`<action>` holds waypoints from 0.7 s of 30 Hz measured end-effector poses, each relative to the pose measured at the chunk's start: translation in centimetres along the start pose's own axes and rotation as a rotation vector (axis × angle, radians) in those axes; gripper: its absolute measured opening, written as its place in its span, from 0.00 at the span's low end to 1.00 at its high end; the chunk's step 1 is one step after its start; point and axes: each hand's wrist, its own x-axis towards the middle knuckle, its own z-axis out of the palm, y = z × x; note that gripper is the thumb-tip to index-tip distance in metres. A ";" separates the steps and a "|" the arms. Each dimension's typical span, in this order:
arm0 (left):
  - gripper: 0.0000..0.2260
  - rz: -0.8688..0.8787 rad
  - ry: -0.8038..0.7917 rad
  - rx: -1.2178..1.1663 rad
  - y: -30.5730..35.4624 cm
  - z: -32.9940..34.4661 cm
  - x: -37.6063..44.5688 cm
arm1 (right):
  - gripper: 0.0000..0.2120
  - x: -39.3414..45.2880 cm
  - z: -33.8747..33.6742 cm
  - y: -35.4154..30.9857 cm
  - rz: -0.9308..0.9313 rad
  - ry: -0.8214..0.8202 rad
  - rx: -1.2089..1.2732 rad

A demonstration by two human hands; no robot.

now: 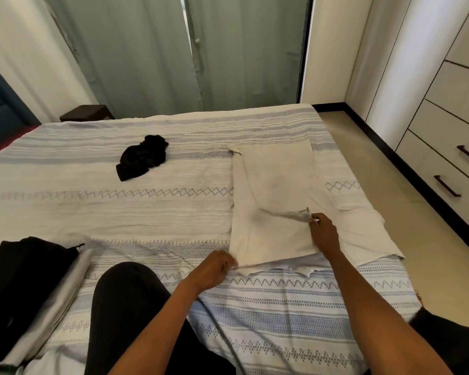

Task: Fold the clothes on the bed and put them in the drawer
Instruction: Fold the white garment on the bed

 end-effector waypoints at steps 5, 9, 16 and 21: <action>0.14 -0.045 -0.044 0.001 -0.2 0.2 0.2 | 0.10 0.1 -0.5 1.5 -0.009 -0.058 -0.084; 0.13 0.031 0.123 0.043 -0.1 0.0 0.6 | 0.11 0.0 -0.5 1.4 0.016 -0.122 -0.127; 0.12 0.081 0.121 0.210 1.3 0.9 2.3 | 0.14 -0.8 -0.1 1.1 0.049 -0.088 -0.130; 0.06 -0.012 -0.014 0.112 0.2 0.7 1.8 | 0.19 -0.8 0.1 0.6 0.057 -0.045 -0.209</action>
